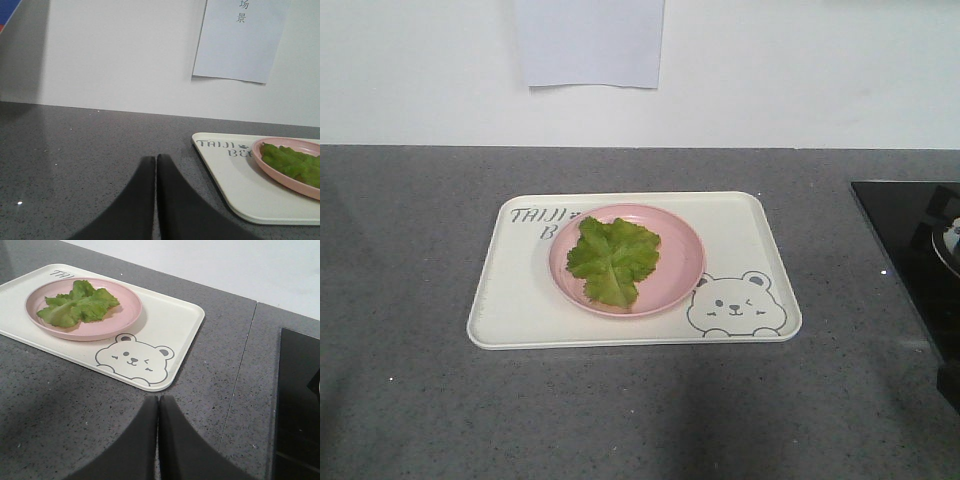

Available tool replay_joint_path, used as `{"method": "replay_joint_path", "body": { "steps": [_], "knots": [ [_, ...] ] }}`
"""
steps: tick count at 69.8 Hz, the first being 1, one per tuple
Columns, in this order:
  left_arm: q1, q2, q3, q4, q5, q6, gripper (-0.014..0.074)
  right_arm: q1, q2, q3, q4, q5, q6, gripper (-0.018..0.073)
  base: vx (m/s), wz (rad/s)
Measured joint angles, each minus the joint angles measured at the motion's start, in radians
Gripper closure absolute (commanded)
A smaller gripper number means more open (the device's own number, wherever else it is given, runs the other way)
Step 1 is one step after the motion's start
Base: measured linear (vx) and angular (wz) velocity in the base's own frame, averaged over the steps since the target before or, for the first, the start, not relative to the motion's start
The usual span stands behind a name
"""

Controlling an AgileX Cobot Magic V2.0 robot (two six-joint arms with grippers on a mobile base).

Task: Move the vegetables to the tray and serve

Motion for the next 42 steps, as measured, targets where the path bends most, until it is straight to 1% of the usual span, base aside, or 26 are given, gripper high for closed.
{"method": "replay_joint_path", "body": {
  "steps": [42],
  "knots": [
    [0.000, 0.000, 0.000, 0.000, 0.000, 0.000, 0.0602, 0.000, -0.001, 0.000, -0.001, 0.003, 0.000, 0.0565, 0.00, 0.00]
  ]
}}
